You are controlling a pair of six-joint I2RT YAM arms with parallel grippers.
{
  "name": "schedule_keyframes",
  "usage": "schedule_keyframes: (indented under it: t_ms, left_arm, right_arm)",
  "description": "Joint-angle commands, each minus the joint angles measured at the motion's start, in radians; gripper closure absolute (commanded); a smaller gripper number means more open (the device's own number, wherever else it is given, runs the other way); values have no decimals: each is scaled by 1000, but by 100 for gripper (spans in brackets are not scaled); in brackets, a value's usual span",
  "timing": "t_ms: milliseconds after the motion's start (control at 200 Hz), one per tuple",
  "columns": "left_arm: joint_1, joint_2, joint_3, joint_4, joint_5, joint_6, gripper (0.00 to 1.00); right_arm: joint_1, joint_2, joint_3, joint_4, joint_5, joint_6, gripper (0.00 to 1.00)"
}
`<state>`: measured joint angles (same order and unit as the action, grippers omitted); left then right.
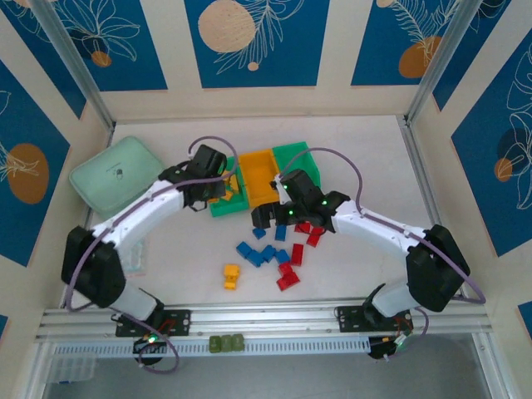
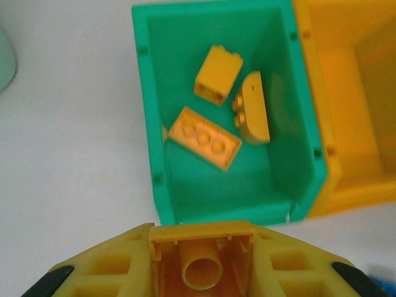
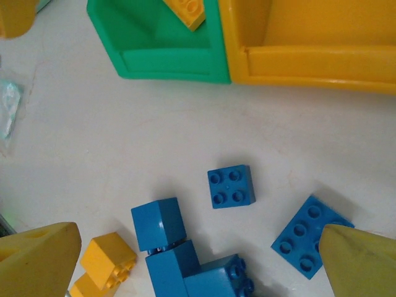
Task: Sort the legos into containers by color
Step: Place the lego in the container.
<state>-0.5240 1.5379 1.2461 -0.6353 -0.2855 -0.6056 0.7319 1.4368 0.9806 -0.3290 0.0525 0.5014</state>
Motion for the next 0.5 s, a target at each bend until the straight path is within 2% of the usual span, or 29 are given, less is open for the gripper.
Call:
schedule_keyframes:
  t_ms: [0,175,375,495]
  left_arm:
    - [35,110,96,20,12,93,83]
    - [57,282,227,17,5,128,81]
    - [59,353,314,-25,-10,159,59]
    - [59,339,324,-33,-21,168,54]
  right_arm:
    - [-14,-14,21,13,7,6,1]
    - [-25,-26,-2,25,4,8,1]
    - [-40,-34,-13,27,-3,4,1]
    - [-43,-37,-8,27,-9,-1,1]
